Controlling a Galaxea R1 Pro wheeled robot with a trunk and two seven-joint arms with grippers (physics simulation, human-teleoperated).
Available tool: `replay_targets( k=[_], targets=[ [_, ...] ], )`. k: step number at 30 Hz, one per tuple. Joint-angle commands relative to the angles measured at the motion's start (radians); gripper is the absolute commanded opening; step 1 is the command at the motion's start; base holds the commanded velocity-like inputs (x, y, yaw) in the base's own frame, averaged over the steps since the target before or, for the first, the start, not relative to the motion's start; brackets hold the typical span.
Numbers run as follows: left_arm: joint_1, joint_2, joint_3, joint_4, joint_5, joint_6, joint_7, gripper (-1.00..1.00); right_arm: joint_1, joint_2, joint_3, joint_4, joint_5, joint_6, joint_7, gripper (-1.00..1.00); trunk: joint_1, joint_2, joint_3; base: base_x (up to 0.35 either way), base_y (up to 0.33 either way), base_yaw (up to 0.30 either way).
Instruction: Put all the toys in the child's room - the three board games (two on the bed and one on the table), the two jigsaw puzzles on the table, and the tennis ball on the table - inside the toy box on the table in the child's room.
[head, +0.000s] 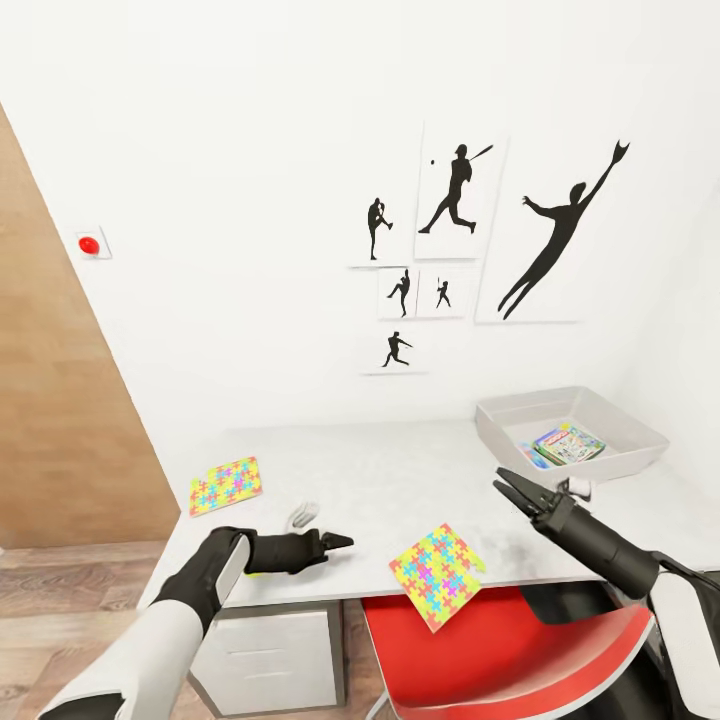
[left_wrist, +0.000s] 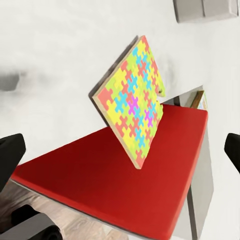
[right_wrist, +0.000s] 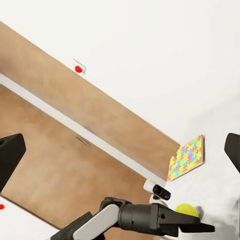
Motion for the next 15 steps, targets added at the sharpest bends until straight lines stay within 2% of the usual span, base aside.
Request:
replay_targets(
  k=[1,5,7,9,11,15],
  targets=[
    [-0.001,-0.001,0.006,0.001,-0.001,0.003,-0.002,1.0,-0.001,-0.006,-0.009,0.0,0.002,0.008,0.013,1.0,0.001,-0.002,-0.002,0.0,0.0,0.0],
    [-0.001,-0.012,0.006,0.01,-0.003,-0.004,0.0,1.0,-0.001,-0.034,-0.052,0.0,-0.001,0.052,0.058,1.0,0.001,-0.002,-0.002,0.0,0.0,0.0],
    [-0.001,-0.024,0.006,0.024,-0.003,-0.006,0.001,1.0,-0.001,-0.055,-0.094,0.0,-0.003,0.077,0.101,1.0,0.001,-0.002,-0.002,0.0,0.0,0.0],
    [-0.001,-0.029,0.006,0.031,-0.002,-0.007,0.001,1.0,-0.001,-0.074,-0.118,0.0,-0.004,0.077,0.123,1.0,0.001,-0.002,-0.002,0.0,0.0,0.0],
    [-0.001,-0.031,0.007,0.034,-0.001,-0.008,0.001,1.0,-0.001,-0.093,-0.13,0.0,-0.005,0.077,0.134,1.0,0.001,-0.002,-0.002,0.0,0.0,0.0],
    [-0.001,-0.034,0.006,0.037,0.001,-0.009,0.001,1.0,-0.001,-0.11,-0.139,0.0,-0.006,0.077,0.142,1.0,0.001,-0.002,-0.002,0.0,0.0,0.0]
  ],
)
